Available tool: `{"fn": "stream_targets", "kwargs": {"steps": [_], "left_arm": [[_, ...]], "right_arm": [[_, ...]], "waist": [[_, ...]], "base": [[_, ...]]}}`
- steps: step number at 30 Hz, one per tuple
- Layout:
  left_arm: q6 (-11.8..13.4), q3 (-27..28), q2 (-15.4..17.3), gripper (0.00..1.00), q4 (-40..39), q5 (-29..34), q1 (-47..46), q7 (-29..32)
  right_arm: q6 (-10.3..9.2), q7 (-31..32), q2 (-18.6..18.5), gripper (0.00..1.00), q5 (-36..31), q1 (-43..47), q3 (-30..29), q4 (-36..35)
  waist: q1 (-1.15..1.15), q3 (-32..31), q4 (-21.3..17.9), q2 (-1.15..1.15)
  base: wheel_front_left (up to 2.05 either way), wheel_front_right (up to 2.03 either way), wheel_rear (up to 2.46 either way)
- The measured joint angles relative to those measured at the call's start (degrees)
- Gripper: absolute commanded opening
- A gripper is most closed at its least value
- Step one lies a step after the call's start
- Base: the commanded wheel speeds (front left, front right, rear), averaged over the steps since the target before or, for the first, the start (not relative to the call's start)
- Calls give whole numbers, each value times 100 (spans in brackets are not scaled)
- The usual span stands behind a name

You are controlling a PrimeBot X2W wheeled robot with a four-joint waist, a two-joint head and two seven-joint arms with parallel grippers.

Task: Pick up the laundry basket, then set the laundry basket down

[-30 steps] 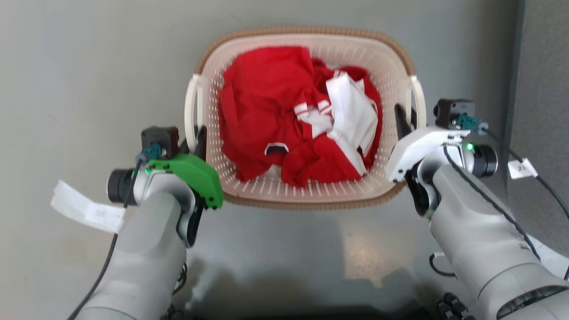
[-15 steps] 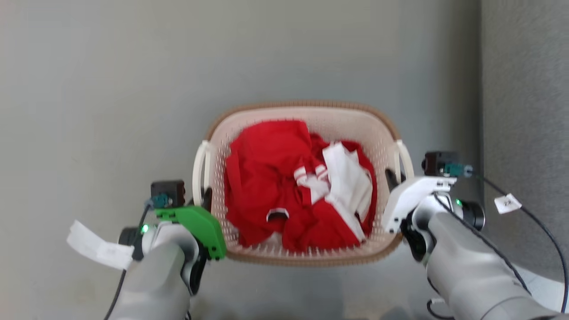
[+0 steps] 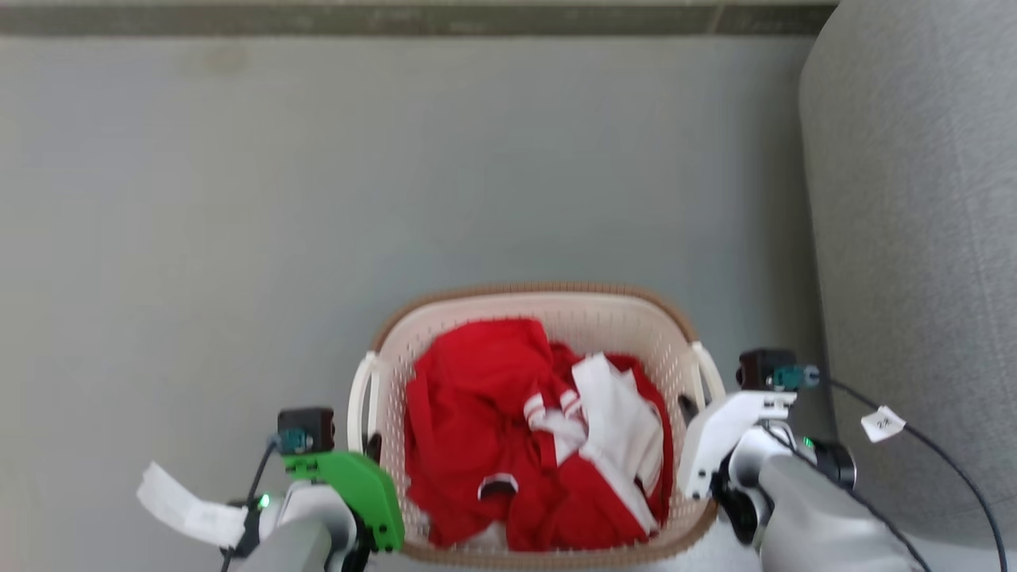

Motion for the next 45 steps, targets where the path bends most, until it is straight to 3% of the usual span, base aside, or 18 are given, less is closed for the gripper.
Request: {"fn": "stream_targets", "kwargs": {"steps": [10,24,45], "left_arm": [[-22,-163,-4,0,135,-91,583,75],[-22,-320,10,0,213,-346,1094,122],[15,-477,83,0,157,-442,1104,108]], "right_arm": [[-14,236,19,0,324,642,382,-7],[-257,427,16,0,648,1191,840,-198],[-463,450,-23,0,981,1249,1201,-368]], "waist": [[0,-822,-49,0],[0,-1830,-133,0],[0,-1981,-201,0]], "base": [[0,0,0],[0,0,0],[0,0,0]]}}
